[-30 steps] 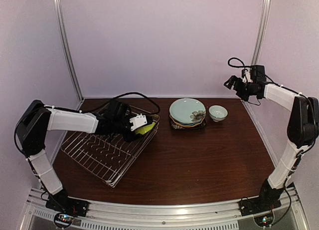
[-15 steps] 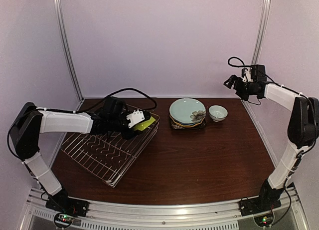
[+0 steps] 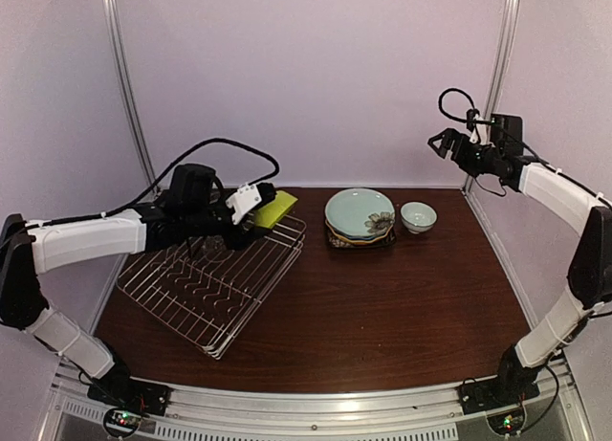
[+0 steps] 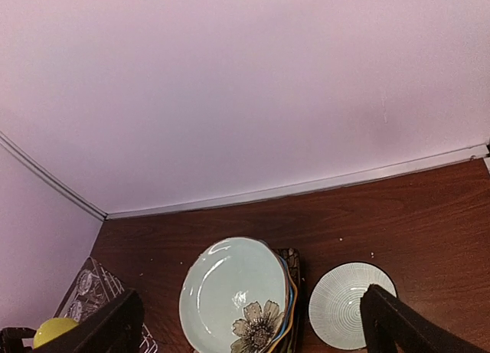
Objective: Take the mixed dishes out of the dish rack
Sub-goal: Grab the bowl from the dish rack.
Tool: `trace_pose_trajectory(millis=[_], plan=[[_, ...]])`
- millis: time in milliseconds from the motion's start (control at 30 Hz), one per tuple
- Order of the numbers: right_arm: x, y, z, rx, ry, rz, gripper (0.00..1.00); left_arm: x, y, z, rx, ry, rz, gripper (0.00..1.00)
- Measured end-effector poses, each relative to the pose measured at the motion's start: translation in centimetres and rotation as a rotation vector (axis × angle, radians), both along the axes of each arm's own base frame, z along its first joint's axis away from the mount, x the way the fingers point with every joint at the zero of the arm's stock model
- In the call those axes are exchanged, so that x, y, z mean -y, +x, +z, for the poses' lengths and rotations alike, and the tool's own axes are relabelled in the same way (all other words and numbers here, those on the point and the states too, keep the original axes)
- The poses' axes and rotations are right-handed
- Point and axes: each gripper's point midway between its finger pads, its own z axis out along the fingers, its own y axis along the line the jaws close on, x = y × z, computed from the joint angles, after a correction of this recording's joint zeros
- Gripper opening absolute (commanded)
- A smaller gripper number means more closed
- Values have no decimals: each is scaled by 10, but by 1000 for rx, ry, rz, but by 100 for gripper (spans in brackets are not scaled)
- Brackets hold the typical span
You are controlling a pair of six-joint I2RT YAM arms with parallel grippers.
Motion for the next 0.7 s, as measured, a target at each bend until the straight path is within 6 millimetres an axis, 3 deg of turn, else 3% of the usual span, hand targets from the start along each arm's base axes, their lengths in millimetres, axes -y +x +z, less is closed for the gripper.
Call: trace_pose_trajectory(millis=[267, 500, 700], plan=[[-61, -39, 23, 130, -15, 152, 98, 5, -17, 63, -17, -242, -24, 55], [-129, -88, 60, 288, -14, 316, 97, 18, -28, 107, -79, -486, -71, 54], [-175, -123, 74, 359, 1, 404, 93, 24, -36, 141, -101, -669, -105, 55]])
